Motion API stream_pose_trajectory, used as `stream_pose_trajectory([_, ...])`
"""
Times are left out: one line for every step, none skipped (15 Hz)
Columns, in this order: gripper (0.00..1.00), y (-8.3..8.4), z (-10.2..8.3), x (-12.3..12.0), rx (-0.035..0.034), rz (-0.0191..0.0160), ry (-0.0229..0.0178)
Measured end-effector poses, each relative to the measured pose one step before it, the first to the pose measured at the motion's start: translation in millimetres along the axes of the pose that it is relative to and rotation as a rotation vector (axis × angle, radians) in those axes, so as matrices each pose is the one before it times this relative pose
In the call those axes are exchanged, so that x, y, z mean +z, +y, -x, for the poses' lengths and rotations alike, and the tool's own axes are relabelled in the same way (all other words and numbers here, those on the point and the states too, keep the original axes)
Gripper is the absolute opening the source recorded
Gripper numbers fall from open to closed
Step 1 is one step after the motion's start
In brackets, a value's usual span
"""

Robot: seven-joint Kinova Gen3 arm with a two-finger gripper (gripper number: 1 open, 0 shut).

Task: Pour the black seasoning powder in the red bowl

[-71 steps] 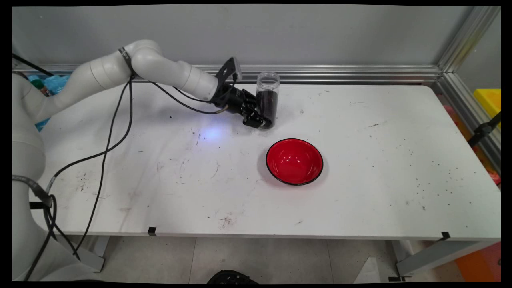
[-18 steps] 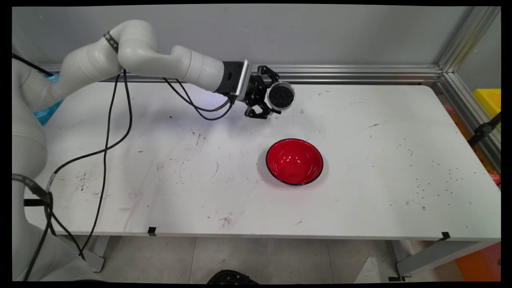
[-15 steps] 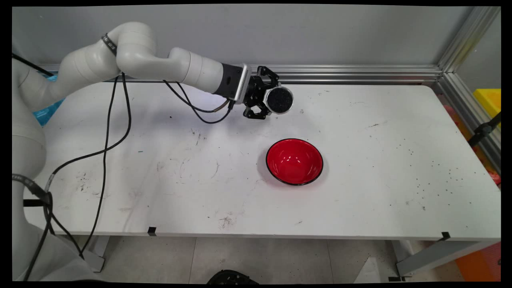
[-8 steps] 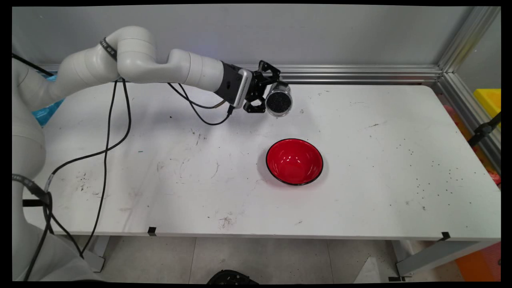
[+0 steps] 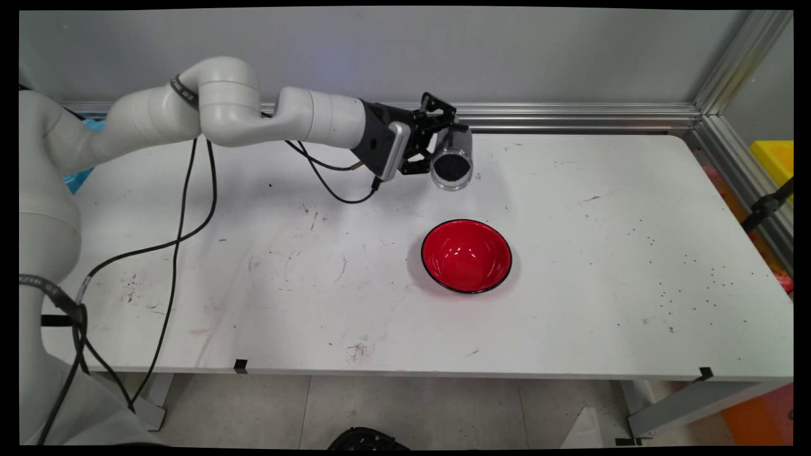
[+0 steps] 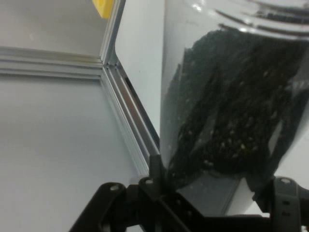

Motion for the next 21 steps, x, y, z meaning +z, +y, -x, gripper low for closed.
stream_pose_trajectory([0.0,1.64,-2.48,2.26,0.01163,-0.00645,-0.00153])
stream_pose_trajectory([0.0,1.9,-2.32,2.37,0.01186,-0.00592,-0.0019])
stream_pose_trajectory([0.0,1.74,-1.85,1.93,0.00959,-0.00456,-0.00176])
stream_pose_trajectory([0.0,2.1,-1.93,2.1,0.01048,-0.00514,-0.00257])
stream_pose_trajectory([0.0,1.91,-1.79,2.22,0.01152,-0.00645,-0.00312])
stream_pose_trajectory([0.0,1.53,-1.4,1.77,0.00939,-0.00564,-0.00277])
stream_pose_trajectory([0.0,1.82,-1.5,1.96,0.01031,-0.00615,-0.00329])
stream_pose_trajectory([0.0,2.08,-1.57,1.95,0.01018,-0.00523,-0.00225])
stream_pose_trajectory([0.0,2.08,-1.29,1.52,0.00842,-0.00313,-0.00137])
stream_pose_trajectory([0.0,2.84,-1.5,1.56,0.01001,-0.0024,-0.0006])
stream_pose_trajectory([0.0,3.21,-1.56,1.34,0.01111,-0.00106,0.00116])
stream_pose_trajectory([0.0,2.69,-1.19,1.03,0.01036,-0.00061,0.00134])
stream_pose_trajectory([0.0,3.07,-1.12,1.01,0.01371,-0.00034,0.0016])
stream_pose_trajectory([0.0,2.59,-0.71,0.93,0.01753,-0.00156,0.00063])
stream_pose_trajectory([0.0,1.75,-0.18,0.64,0.01637,-0.00256,-0.00079])
stream_pose_trajectory([0.0,1.59,0.17,0.8,0.01957,-0.00426,-0.00176])
stream_pose_trajectory([0.0,0.7,0.45,0.36,0.02065,-0.00774,-0.00308])
stream_pose_trajectory([0.0,0.1,0.24,0.27,0.01501,-0.00676,-0.00185])
stream_pose_trajectory([0.0,-0.29,0.17,0.39,0.01539,-0.00816,-0.00119])
stream_pose_trajectory([0.0,-0.51,0.17,0.25,0.01801,-0.01033,-0.00139])
stream_pose_trajectory([0.0,-0.82,-0.01,0.2,0.02058,-0.01257,-0.00097])
